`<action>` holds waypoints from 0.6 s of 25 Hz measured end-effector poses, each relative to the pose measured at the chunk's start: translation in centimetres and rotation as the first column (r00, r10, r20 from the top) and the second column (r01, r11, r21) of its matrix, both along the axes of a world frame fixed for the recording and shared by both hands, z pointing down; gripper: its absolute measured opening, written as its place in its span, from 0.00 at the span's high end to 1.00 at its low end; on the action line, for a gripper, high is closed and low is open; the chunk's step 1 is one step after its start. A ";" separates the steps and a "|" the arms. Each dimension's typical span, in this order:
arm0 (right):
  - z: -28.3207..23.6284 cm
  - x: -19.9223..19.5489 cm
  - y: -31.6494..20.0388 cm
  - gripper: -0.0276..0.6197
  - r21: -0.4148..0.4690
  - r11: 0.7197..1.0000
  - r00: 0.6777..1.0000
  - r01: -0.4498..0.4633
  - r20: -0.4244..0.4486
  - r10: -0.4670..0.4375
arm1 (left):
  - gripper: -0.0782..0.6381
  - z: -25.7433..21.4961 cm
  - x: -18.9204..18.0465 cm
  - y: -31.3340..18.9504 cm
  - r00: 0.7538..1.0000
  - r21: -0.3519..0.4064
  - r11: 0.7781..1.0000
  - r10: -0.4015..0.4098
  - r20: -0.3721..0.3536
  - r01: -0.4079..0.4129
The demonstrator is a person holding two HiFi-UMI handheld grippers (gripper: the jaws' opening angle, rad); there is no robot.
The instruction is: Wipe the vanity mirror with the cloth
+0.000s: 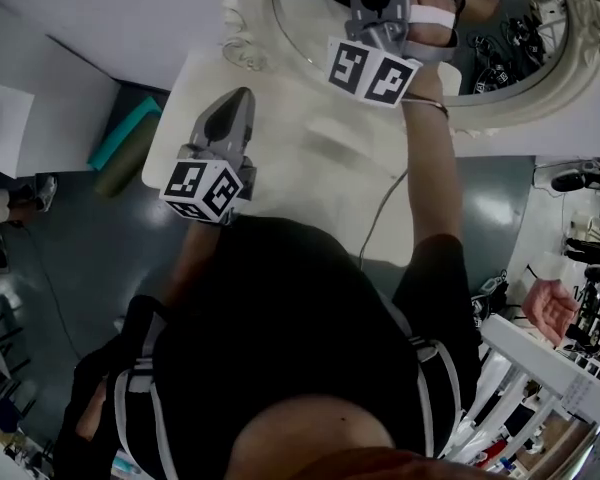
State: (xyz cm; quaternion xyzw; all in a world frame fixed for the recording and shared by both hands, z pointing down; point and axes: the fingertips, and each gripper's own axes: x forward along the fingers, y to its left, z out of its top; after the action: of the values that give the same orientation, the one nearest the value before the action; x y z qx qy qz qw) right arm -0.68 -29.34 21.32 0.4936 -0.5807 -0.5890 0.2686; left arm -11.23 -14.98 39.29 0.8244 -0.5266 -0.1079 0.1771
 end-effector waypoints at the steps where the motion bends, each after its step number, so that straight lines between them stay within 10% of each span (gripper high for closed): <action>1: 1.2 -0.3 -0.1 0.86 -0.008 1.000 0.999 0.006 -0.032 -0.006 | 0.88 0.0 0.0 0.0 1.000 -0.002 1.000 -0.002 0.001 0.002; 15: 24.9 2.7 1.0 0.86 -0.321 0.946 0.954 -0.052 -0.297 -0.049 | 0.88 0.3 0.0 0.5 1.000 -0.012 1.000 0.003 0.014 -0.003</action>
State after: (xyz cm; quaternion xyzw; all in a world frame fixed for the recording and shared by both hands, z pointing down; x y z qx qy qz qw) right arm 1.97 -28.38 46.18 0.3477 -0.6218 -0.5531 0.4318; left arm -11.28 -14.46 39.55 0.8248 -0.5274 -0.0987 0.1784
